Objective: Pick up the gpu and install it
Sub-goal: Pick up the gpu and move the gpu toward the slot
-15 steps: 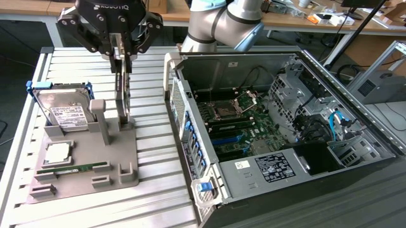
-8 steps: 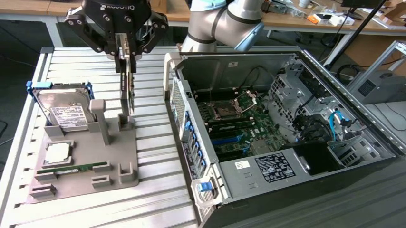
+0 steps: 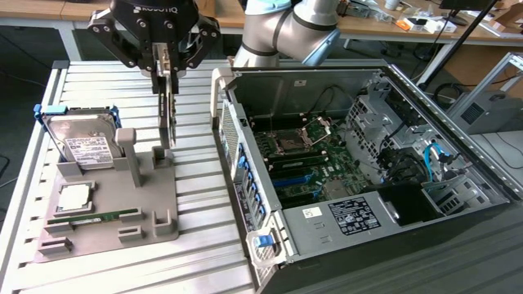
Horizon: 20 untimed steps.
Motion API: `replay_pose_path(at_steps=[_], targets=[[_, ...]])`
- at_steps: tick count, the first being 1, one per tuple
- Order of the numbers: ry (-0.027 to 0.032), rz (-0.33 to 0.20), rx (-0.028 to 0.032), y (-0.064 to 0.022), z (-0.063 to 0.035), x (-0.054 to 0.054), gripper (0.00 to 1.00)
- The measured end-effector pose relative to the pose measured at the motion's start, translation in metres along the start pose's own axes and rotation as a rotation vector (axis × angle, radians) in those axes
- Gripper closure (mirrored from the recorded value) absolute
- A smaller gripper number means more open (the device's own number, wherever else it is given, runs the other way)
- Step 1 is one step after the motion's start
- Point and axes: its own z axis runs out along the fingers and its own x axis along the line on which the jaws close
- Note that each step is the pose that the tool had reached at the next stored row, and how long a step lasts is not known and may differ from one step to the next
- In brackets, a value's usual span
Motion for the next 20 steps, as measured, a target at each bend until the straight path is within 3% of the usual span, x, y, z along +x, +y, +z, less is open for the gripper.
replay_pose_path(at_steps=[20], targets=[[0.0007, 0.0, 0.0001, 0.0011, 0.0003, -0.014, 0.73]])
